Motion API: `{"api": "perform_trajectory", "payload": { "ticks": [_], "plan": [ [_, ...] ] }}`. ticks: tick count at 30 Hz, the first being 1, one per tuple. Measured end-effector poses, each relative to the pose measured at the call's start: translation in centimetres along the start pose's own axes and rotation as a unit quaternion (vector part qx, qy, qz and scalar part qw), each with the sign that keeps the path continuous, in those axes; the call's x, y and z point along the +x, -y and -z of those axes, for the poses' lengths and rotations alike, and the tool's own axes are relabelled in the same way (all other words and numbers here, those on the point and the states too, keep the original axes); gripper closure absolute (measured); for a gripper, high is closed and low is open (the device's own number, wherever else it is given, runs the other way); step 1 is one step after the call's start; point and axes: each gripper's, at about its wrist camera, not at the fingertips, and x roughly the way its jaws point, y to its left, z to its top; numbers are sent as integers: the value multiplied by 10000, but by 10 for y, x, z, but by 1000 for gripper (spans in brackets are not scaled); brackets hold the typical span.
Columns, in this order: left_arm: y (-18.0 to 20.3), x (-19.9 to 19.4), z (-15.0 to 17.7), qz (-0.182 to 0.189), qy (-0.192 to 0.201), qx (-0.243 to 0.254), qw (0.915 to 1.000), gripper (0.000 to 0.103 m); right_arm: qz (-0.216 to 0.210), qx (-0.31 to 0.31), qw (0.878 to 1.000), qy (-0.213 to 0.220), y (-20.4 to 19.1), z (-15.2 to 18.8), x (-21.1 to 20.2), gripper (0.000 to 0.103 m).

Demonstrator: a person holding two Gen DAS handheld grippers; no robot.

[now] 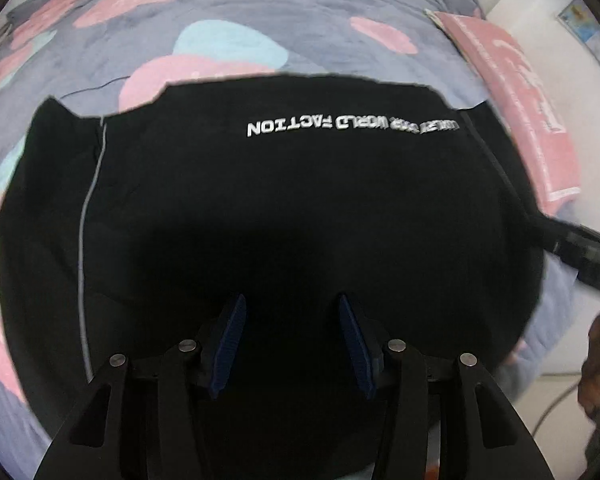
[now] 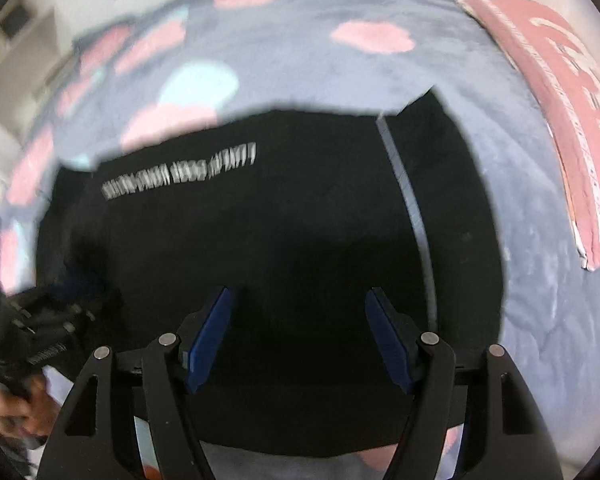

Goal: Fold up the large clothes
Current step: 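Lay the folded jacket on the blanket and open both grippers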

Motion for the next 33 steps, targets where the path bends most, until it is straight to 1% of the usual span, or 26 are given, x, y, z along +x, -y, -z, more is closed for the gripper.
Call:
{"api": "perform_trajectory", "payload": {
  "ticks": [1, 3, 5, 6, 8, 10, 12, 13, 14, 16, 20, 24, 27, 28, 29, 30, 32, 33],
  "plan": [
    [-1, 1, 1, -9, 53, -66, 10000, 50, 152, -16, 9998, -83, -3, 5, 11, 30],
    [-1, 4, 0, -21, 67, -191, 9998, 48, 256, 104, 9993, -251, -5, 16, 33, 30],
    [2, 8, 0, -42, 48, -176, 9998, 43, 431, 37, 9989, -203, -10, 21, 43, 29],
    [4, 10, 0, -96, 44, -129, 9999, 42, 524, -33, 9985, -161, -13, 22, 45, 29],
    [7, 13, -2, -172, 9, -115, 9998, 38, 612, -72, 9979, -183, -16, 22, 46, 29],
    [11, 11, -4, -190, -80, -134, 9997, 36, 569, 1, 9979, -305, -14, 20, 42, 29],
    [10, 4, -7, -222, -191, -204, 9994, 36, 408, 192, 9977, -508, -11, 18, 31, 29],
    [12, 1, -10, -207, -212, -256, 9992, 36, 257, 301, 9975, -587, -9, 17, 24, 29],
    [11, -6, -10, -191, -223, -284, 9992, 36, 185, 362, 9974, -597, -11, 16, 14, 29],
    [13, -26, -13, -327, -187, -280, 9989, 36, 123, 353, 9982, -472, -13, 14, -6, 29],
    [18, -74, -25, -628, 251, -174, 9976, 36, 172, 62, 9998, -117, -27, 4, -48, 29],
    [30, -139, -34, -850, 885, 34, 9924, 36, 226, -294, 9985, 409, -45, -9, -100, 29],
    [45, -181, -40, -1079, 1330, 246, 9849, 36, 244, -275, 9957, 849, -50, -18, -140, 29],
    [49, -190, -42, -1142, 1421, 302, 9828, 36, 251, -224, 9949, 947, -50, -19, -150, 29],
    [53, -200, -43, -1268, 1531, 341, 9794, 36, 245, -156, 9941, 1047, -50, -20, -162, 29],
    [59, -213, -44, -1494, 1697, 366, 9734, 36, 224, -101, 9934, 1120, -54, -19, -169, 29],
    [69, -232, -44, -1669, 1933, 430, 9659, 36, 178, -42, 9917, 1275, -55, -19, -189, 28],
    [75, -241, -44, -1696, 2032, 439, 9633, 36, 211, -35, 9910, 1319, -54, -23, -195, 28]
  ]
}}
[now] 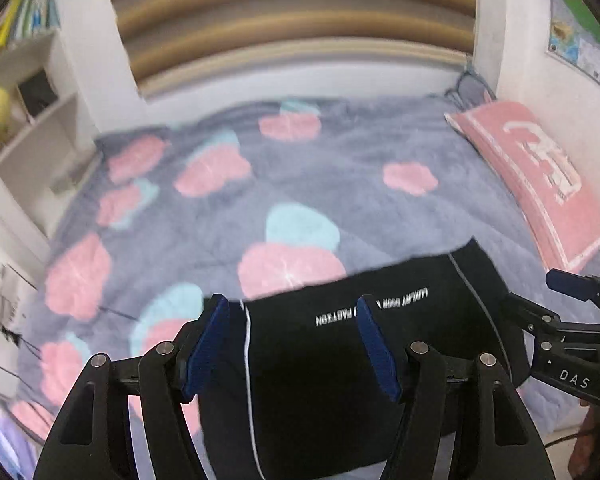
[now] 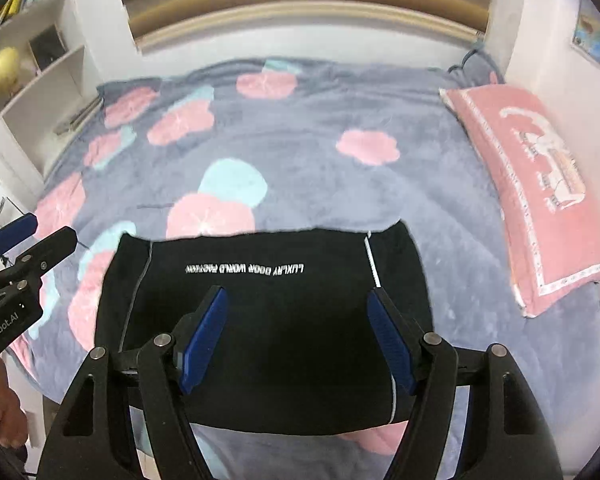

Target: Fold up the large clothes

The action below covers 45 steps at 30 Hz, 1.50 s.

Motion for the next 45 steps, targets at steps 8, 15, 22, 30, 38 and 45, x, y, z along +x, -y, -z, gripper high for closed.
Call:
{"api": "perform_trajectory", "payload": {
  "ticks": [8, 15, 22, 30, 38, 45],
  "plan": [
    [17, -47, -21, -166, 397, 7, 9991, 35, 157, 11, 9996, 226, 7, -6, -40, 20],
    [41, -50, -19, -93, 280, -18, 9996, 35, 138, 61, 9997, 166, 22, 5, -39, 18],
    [56, -37, -11, -39, 34, -139, 9999, 35, 62, 165, 9998, -13, 35, 21, -28, 18],
    [74, -27, -14, -213, -85, -243, 9994, 35, -133, 138, 9997, -130, 50, 28, -18, 18],
    [89, -18, -14, -426, -298, -246, 9983, 35, -375, 286, 9985, -277, 64, 37, -5, 18],
    [91, -10, -14, -393, -401, -218, 9982, 35, -329, 297, 9986, -300, 66, 37, -2, 18]
  ]
}}
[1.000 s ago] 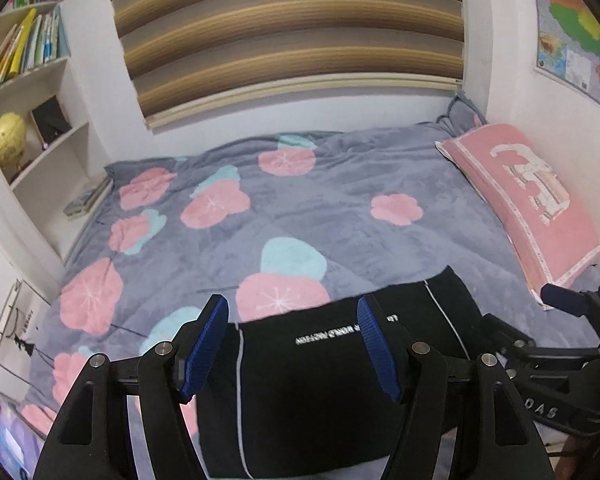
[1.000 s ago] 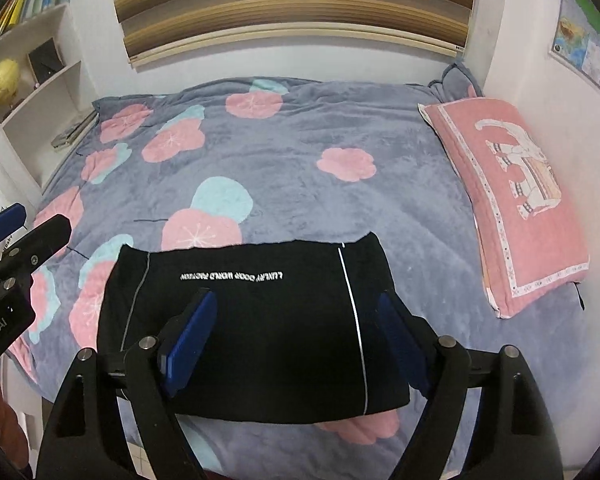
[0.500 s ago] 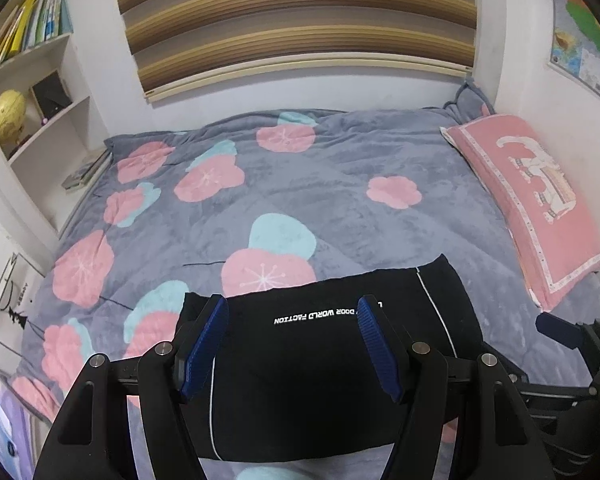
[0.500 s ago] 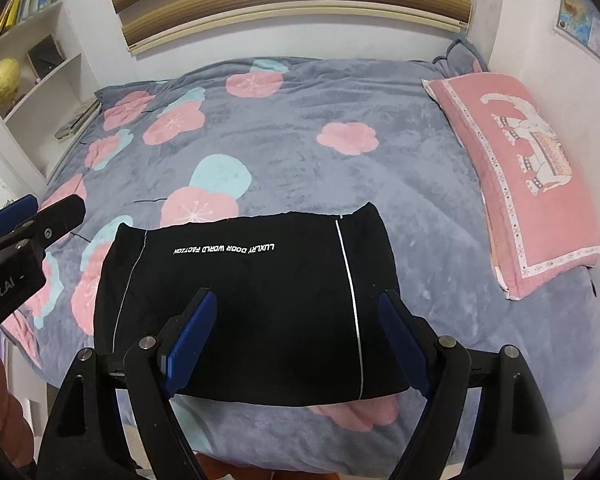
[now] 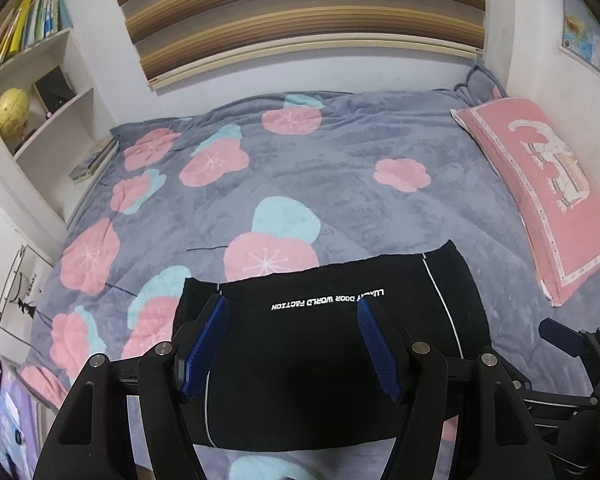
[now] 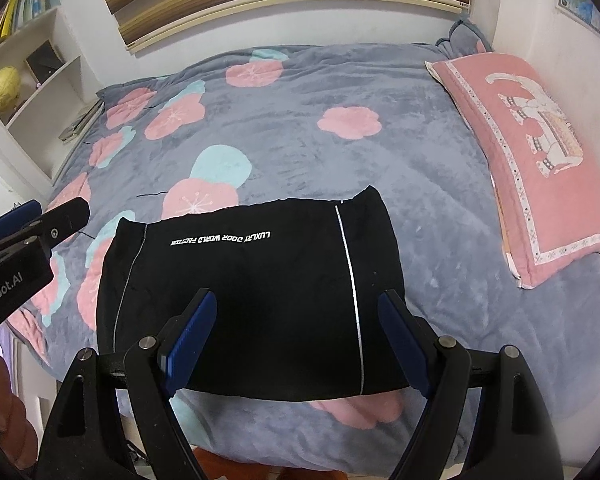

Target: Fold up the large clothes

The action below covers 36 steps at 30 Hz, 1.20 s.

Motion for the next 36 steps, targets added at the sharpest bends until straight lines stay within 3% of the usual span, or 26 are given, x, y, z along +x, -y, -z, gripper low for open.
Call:
{"api": "perform_trajectory", "payload": {
  "ticks": [5, 15, 22, 36],
  "plan": [
    [-9, 6, 6, 6, -77, 32, 10000, 35, 63, 34, 10000, -44, -8, -6, 7, 18],
    [-80, 28, 8, 281, -196, -115, 9993, 35, 312, -233, 9992, -65, -75, -19, 15, 18],
    [-117, 35, 6, 135, -95, -86, 9998, 35, 411, -323, 9986, -63, -112, -20, 17, 18],
    [-137, 48, 5, 256, -278, -123, 9992, 35, 416, -284, 9986, -180, -130, -18, 25, 18]
  ]
}}
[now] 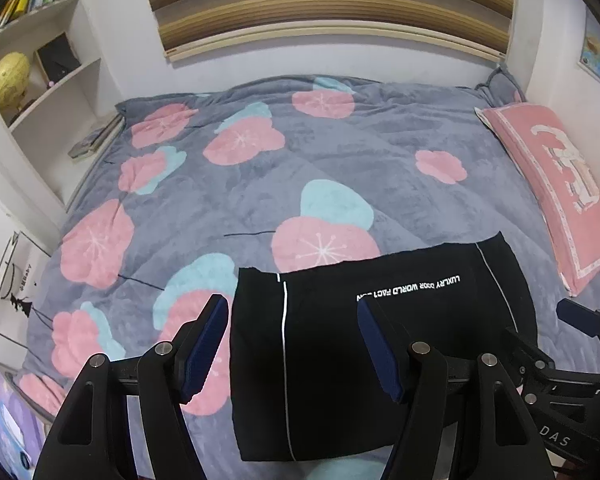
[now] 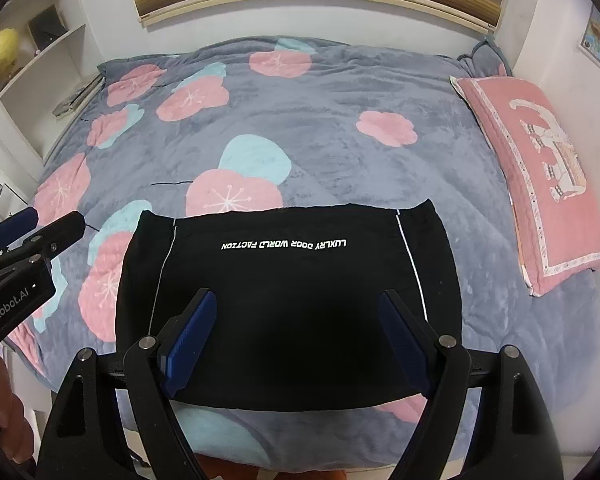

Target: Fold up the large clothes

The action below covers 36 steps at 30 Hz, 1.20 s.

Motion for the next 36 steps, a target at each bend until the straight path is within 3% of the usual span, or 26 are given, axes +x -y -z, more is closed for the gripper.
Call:
{"api": "perform_trajectory", "payload": {
  "ticks": [26, 36],
  "plan": [
    [-15, 20, 13, -170, -267, 139, 9994, 35, -132, 113, 9992, -370, -21, 11, 24, 18],
    [-22, 25, 10, -215, -204, 216, 9993, 35, -99, 41, 9992, -395, -32, 10, 29, 18]
  ]
}}
